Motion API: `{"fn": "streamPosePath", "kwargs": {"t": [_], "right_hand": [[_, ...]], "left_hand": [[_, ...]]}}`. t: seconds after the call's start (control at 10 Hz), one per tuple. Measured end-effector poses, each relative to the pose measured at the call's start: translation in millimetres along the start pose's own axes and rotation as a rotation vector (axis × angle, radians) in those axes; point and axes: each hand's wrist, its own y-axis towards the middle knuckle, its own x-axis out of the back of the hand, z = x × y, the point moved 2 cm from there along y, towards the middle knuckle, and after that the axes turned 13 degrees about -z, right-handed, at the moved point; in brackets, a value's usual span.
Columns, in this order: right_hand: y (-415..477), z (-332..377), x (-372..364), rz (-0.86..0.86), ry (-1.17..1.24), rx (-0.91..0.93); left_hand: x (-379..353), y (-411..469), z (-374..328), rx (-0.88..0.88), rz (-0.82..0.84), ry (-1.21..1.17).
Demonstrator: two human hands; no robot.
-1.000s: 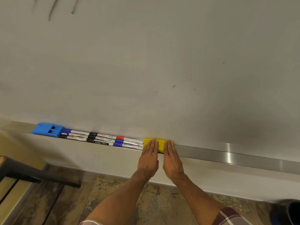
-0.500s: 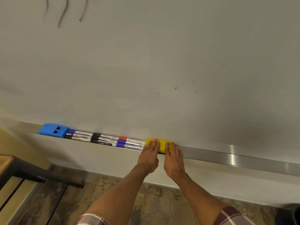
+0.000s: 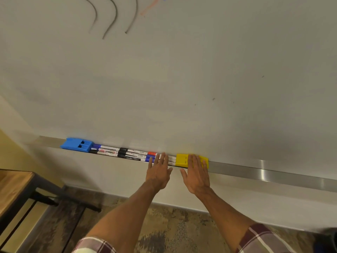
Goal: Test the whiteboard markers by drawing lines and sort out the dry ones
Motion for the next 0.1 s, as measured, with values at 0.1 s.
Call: {"fn": "streamPosePath", "kwargs": {"t": [0.1], "right_hand": [[4.6,24.7,1.0,-0.025,0.024,0.0]], "left_hand": [[12.8,-5.9,19.8,-0.035,-0.029,0.008]]}}
